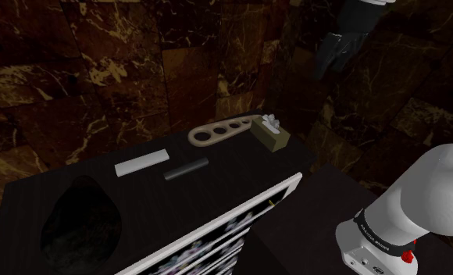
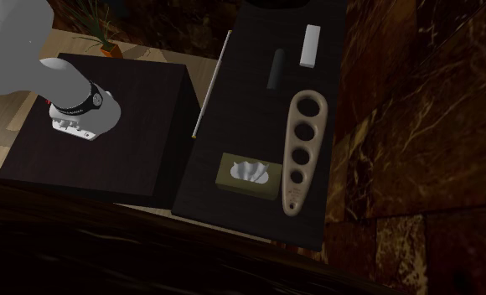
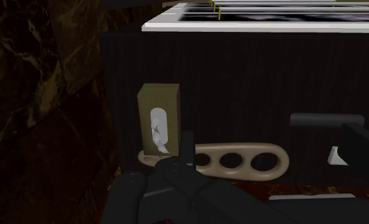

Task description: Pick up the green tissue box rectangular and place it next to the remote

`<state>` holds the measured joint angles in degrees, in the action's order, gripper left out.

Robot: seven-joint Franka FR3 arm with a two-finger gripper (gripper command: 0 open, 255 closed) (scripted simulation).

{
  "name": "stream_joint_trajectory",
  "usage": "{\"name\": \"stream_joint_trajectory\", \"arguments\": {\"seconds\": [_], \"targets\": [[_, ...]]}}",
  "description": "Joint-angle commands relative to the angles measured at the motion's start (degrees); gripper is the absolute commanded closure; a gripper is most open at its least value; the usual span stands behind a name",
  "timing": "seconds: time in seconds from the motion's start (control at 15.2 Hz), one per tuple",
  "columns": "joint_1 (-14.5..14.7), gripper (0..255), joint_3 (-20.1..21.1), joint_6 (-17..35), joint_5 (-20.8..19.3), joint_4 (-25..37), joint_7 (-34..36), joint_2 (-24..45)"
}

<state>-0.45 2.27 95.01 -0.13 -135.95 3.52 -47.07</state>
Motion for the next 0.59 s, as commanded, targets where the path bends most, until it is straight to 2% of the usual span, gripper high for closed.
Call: {"name": "stream_joint_trajectory", "arguments": {"seconds": [0.0, 0.53], "targets": [[0.0, 0, 0.0, 0.0, 0.0, 0.0, 0.0, 0.0], [-3.3, 0, 3.3, 7.9, -4.8, 2.4, 5.5, 17.8]]}}
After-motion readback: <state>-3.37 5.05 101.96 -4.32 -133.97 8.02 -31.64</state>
